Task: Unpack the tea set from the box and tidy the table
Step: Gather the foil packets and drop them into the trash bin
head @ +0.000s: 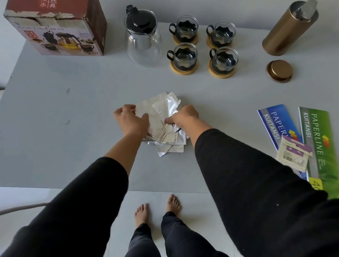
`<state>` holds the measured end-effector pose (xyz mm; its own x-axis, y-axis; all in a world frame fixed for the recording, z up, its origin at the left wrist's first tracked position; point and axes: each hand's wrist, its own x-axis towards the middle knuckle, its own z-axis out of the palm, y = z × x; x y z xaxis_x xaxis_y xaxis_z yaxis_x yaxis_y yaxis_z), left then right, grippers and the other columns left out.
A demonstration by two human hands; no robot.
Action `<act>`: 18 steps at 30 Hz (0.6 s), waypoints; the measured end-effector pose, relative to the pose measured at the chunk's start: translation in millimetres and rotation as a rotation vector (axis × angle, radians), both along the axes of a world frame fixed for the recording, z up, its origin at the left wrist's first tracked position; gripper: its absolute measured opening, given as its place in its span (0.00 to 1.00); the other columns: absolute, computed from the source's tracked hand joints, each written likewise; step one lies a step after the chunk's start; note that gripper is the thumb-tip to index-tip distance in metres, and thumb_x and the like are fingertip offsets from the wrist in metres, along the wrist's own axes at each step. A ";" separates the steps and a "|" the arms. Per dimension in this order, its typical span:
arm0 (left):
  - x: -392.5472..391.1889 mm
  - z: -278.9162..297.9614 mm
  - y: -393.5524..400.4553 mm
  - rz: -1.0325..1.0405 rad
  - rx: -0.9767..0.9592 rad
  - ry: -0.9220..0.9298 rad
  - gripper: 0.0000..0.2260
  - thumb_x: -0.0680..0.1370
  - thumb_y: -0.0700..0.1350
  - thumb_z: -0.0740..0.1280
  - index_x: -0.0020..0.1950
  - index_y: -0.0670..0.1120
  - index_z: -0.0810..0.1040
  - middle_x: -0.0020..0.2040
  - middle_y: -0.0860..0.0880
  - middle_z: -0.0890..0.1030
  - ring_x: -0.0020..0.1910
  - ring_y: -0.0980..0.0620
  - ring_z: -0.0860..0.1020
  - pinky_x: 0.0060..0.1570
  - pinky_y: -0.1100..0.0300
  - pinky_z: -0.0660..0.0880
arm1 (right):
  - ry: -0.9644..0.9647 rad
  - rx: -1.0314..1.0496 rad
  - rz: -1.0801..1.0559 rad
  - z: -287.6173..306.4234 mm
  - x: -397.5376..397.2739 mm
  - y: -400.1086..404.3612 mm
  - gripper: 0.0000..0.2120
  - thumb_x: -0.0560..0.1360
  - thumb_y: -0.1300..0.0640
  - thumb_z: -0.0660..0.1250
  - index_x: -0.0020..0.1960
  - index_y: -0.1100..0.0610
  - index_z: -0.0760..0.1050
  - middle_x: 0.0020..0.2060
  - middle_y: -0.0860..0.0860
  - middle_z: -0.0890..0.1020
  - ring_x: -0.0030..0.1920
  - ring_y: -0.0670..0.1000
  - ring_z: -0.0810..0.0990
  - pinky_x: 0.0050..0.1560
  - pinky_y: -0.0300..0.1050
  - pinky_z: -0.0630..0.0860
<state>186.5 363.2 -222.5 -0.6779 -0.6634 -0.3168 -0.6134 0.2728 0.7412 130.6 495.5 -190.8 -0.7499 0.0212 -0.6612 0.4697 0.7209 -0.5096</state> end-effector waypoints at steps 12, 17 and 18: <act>-5.2 14.2 -3.7 -0.113 0.125 -0.229 0.14 0.74 0.48 0.70 0.56 0.43 0.77 0.54 0.44 0.82 0.55 0.42 0.80 0.54 0.54 0.78 | -0.028 -0.173 -0.196 -1.6 16.5 10.6 0.31 0.66 0.59 0.78 0.65 0.59 0.69 0.56 0.54 0.80 0.55 0.56 0.80 0.57 0.50 0.78; 0.1 22.5 -3.6 -0.262 0.166 -0.198 0.18 0.72 0.51 0.70 0.56 0.43 0.75 0.52 0.43 0.81 0.53 0.41 0.80 0.53 0.45 0.79 | 0.016 -0.224 -0.290 5.5 29.2 18.7 0.15 0.67 0.61 0.77 0.43 0.56 0.70 0.37 0.53 0.81 0.38 0.54 0.80 0.45 0.48 0.79; 1.5 25.4 -1.6 -0.295 0.156 -0.175 0.19 0.72 0.51 0.70 0.58 0.43 0.74 0.54 0.43 0.80 0.54 0.41 0.80 0.54 0.46 0.78 | 0.026 -0.226 -0.309 9.2 33.5 21.3 0.16 0.68 0.62 0.76 0.39 0.55 0.68 0.32 0.52 0.79 0.34 0.52 0.78 0.42 0.46 0.78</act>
